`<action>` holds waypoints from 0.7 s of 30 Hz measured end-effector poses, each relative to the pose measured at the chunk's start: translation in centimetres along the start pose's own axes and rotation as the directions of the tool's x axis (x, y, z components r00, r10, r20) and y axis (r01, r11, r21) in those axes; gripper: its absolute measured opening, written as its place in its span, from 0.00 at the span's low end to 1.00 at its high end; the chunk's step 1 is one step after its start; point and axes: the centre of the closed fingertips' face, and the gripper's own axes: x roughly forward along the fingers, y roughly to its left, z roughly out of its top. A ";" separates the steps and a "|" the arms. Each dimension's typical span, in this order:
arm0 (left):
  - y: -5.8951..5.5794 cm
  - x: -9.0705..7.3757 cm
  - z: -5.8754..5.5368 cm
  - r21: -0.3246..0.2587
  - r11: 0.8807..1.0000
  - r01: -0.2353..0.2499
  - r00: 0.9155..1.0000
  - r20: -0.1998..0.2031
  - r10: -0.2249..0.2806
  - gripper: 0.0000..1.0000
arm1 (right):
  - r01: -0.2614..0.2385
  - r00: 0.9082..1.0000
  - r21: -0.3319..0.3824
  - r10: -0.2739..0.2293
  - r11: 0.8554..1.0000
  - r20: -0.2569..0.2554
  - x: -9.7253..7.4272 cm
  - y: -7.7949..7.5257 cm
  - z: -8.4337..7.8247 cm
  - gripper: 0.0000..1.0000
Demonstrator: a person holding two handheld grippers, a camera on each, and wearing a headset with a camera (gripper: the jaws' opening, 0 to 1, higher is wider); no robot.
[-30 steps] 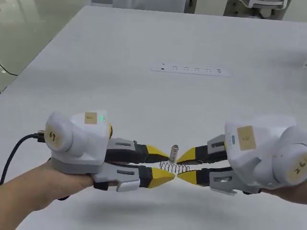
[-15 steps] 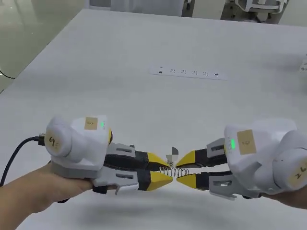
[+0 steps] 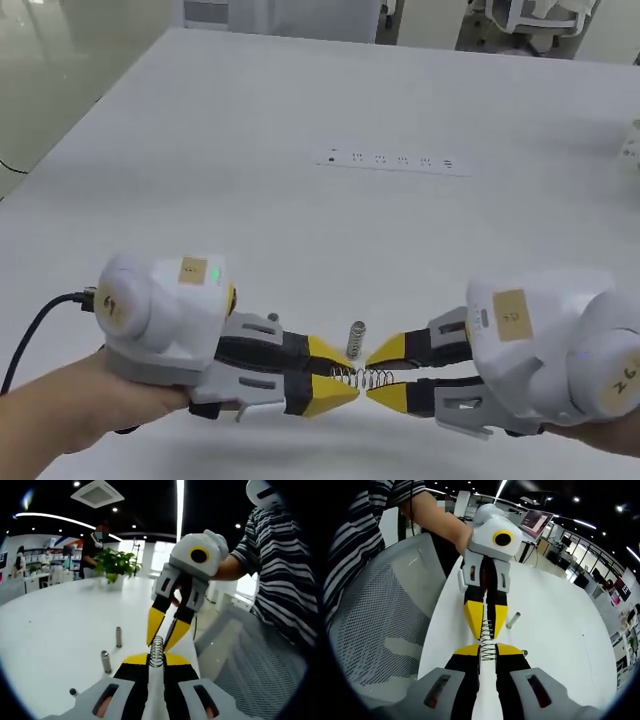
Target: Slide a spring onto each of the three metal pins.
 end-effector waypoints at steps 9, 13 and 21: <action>-0.2 -0.1 0.0 0.000 1.000 0.009 1.000 -0.004 -0.009 0.02 | 0.000 1.000 0.046 0.000 0.999 -0.010 -0.6 0.3 -1.3 0.10; -0.3 -0.2 0.0 -0.001 1.000 0.012 1.000 -0.004 -0.012 0.02 | 0.005 1.000 0.057 -0.004 0.998 -0.003 -0.6 0.3 -1.2 0.10; -0.5 -0.2 -0.2 0.006 1.000 0.017 1.000 -0.019 -0.017 0.02 | -0.008 1.000 0.060 0.008 0.998 0.000 -0.4 0.6 -1.2 0.08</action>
